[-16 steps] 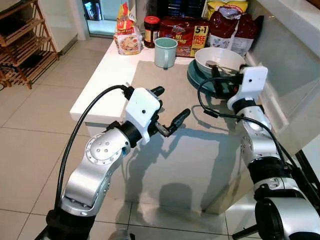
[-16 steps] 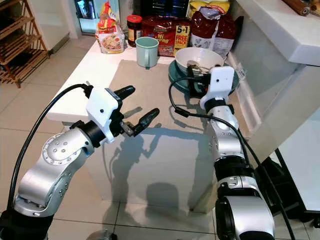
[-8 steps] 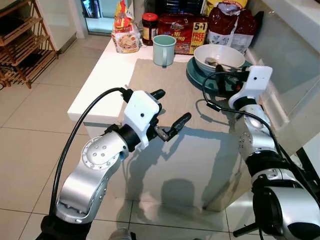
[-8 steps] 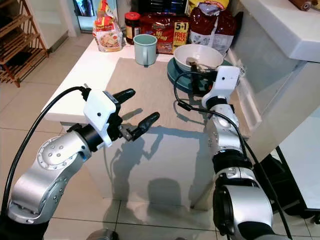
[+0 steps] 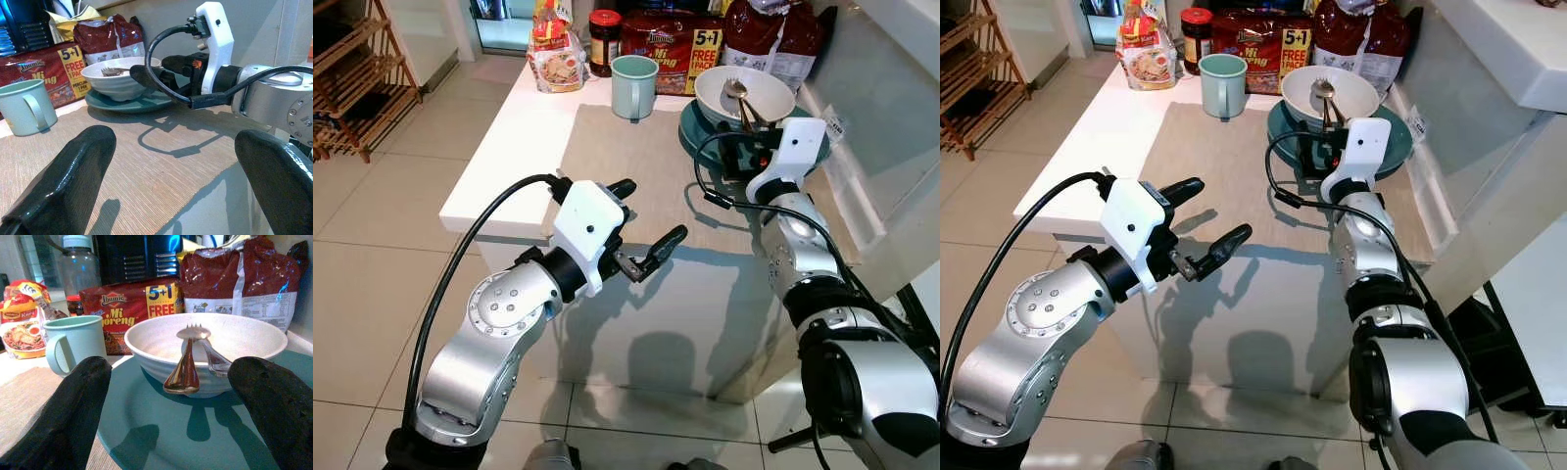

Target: Setting the table

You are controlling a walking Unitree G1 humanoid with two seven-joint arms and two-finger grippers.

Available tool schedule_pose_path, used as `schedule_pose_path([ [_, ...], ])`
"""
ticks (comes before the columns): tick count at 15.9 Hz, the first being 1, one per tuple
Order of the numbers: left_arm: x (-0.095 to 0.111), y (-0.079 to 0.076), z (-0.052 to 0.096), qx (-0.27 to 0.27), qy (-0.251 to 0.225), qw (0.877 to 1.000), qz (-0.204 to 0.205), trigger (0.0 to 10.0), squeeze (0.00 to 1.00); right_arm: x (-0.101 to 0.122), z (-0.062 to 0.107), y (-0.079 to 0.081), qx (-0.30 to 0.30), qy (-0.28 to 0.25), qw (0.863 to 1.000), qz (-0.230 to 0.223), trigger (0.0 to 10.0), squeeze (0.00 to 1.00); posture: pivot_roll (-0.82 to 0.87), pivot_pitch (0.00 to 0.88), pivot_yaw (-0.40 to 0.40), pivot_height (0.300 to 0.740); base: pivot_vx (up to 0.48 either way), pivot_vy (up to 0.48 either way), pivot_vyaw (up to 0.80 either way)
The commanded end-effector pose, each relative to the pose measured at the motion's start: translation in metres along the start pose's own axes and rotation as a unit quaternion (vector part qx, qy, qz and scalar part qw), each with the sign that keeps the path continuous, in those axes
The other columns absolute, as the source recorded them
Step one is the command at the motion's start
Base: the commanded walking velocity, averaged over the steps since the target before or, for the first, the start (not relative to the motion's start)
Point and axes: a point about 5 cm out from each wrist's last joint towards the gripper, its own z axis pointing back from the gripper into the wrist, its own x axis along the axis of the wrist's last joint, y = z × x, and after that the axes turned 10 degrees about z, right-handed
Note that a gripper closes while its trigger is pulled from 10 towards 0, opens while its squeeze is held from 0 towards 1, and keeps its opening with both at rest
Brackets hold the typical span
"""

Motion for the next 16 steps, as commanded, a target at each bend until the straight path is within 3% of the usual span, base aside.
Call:
schedule_pose_path([
  [1,0.002,-0.003,0.001,-0.005,-0.001,1.000,-0.001,10.0,0.00,0.005,-0.004,-0.001,0.001,-0.006,1.000,0.002,10.0,0.00,0.18,0.117,-0.043,0.740,0.000,0.000,0.00],
  [3,0.002,-0.004,0.001,-0.004,0.000,1.000,-0.001,10.0,0.00,0.006,-0.004,-0.002,-0.002,-0.008,1.000,0.005,9.3,0.00,0.18,0.113,-0.045,0.740,0.000,0.000,0.00],
  [4,0.002,-0.004,0.001,-0.004,-0.001,1.000,-0.002,10.0,0.00,0.006,-0.004,-0.004,-0.007,-0.009,1.000,0.006,5.8,0.00,0.18,0.106,-0.044,0.740,0.000,0.000,0.00],
  [5,0.002,-0.004,0.001,-0.005,-0.001,1.000,-0.002,10.0,0.00,0.005,-0.003,-0.005,-0.009,-0.008,1.000,0.007,4.1,0.00,0.18,0.104,-0.045,0.740,0.000,0.000,0.00],
  [7,0.003,-0.003,0.001,-0.005,-0.002,1.000,-0.004,10.0,0.00,0.005,-0.003,-0.006,-0.010,-0.008,1.000,0.008,3.6,0.00,0.18,0.099,-0.045,0.740,0.000,0.000,0.00],
  [9,0.003,-0.002,0.000,-0.005,-0.004,1.000,-0.006,10.0,0.00,0.005,-0.003,-0.008,-0.012,-0.010,1.000,0.011,1.6,0.00,0.18,0.090,-0.045,0.740,0.000,0.000,0.00],
  [12,0.004,-0.002,-0.001,-0.006,-0.006,1.000,-0.007,10.0,0.00,0.008,-0.004,-0.010,-0.016,-0.016,1.000,0.015,0.0,0.00,0.18,0.077,-0.043,0.740,0.000,0.000,0.00],
  [16,0.005,-0.001,-0.003,-0.007,-0.010,1.000,-0.009,10.0,0.00,0.011,-0.004,-0.015,-0.023,-0.022,0.999,0.019,0.0,0.00,0.17,0.069,-0.038,0.740,0.000,0.000,0.00],
])
